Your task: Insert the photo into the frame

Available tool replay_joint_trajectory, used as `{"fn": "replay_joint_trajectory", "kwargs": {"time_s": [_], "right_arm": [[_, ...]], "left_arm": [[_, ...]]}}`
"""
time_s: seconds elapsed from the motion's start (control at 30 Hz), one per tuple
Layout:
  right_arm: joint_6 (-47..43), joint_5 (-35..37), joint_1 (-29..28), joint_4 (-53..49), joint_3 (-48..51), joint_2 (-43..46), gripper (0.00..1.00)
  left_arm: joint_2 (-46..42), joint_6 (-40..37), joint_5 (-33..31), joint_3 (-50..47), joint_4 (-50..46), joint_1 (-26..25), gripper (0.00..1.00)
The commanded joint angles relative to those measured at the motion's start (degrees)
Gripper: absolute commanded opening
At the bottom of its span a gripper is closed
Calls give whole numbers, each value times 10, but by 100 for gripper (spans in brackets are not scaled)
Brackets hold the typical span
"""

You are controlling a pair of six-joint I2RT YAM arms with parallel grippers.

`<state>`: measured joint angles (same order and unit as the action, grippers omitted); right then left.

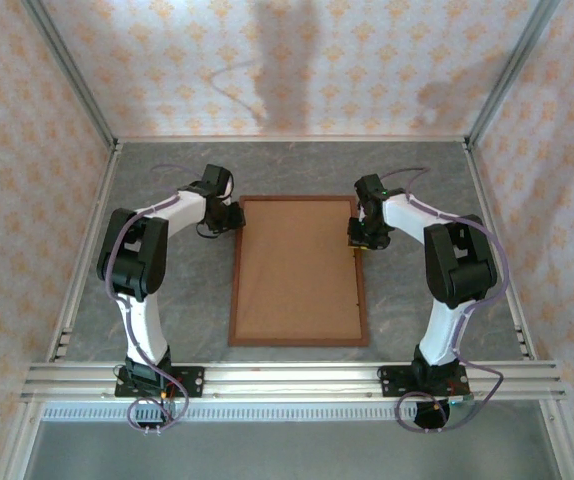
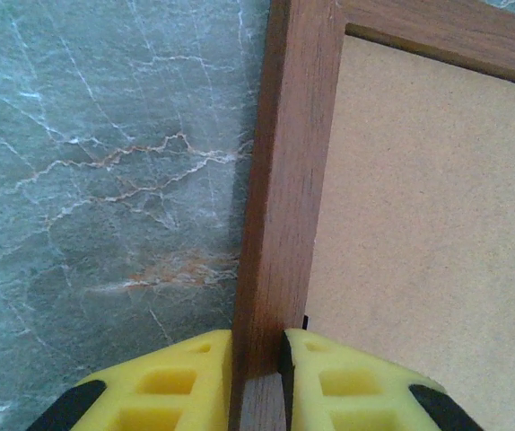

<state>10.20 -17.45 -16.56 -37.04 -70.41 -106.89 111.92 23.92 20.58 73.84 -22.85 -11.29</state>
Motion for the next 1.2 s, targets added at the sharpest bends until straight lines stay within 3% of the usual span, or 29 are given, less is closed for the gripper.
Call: {"fn": "replay_joint_trajectory", "kwargs": {"time_s": [0.0, 0.93, 1.17], "right_arm": [[-8, 0, 0, 16, -10, -20, 23], [-20, -11, -7, 7, -12, -36, 20], [-21, 10, -7, 2, -15, -27, 20]], "left_arm": [[24, -8, -6, 12, -5, -8, 24], [79, -53, -53, 70, -60, -64, 32], [34, -41, -47, 69, -55, -56, 44]]}}
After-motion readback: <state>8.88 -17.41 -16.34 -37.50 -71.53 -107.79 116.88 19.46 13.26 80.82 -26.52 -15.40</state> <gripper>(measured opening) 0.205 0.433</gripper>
